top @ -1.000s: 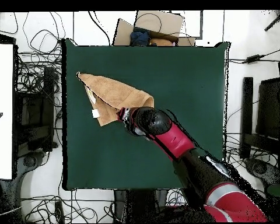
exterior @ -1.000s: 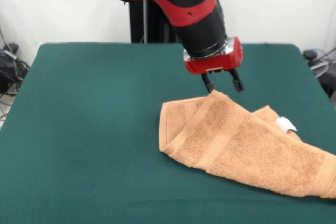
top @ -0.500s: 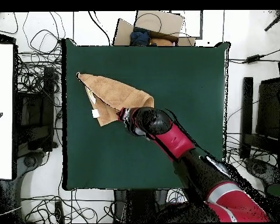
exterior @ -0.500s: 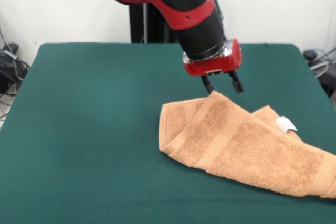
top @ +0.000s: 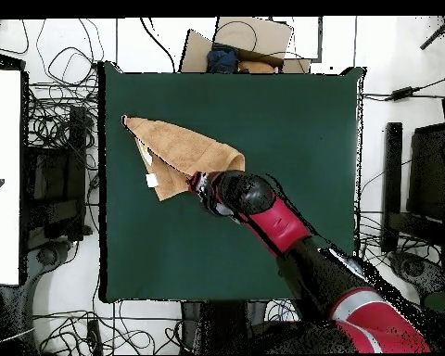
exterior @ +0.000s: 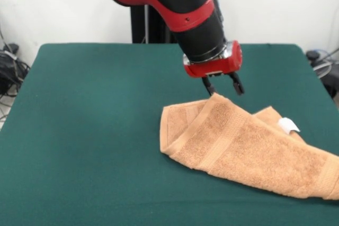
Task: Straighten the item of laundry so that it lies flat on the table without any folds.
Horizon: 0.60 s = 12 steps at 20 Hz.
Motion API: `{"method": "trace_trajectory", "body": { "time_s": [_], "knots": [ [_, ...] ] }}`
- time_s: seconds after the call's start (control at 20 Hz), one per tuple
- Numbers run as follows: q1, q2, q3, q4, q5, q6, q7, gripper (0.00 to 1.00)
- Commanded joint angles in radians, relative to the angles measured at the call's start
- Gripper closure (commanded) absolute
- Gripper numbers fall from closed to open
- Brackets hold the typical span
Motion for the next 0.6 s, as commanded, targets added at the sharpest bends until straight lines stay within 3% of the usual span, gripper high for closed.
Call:
{"method": "trace_trajectory", "body": {
  "time_s": [0.05, 0.3, 0.6],
  "knots": [
    [-0.01, 0.033, 0.106, -0.03, 0.062, -0.077, 0.24, 0.0],
    [-0.028, 0.038, 0.133, -0.031, 0.065, -0.085, 0.238, 0.0],
    [-0.079, 0.064, 0.209, -0.022, 0.032, -0.181, 0.23, 0.0]
  ]
}}
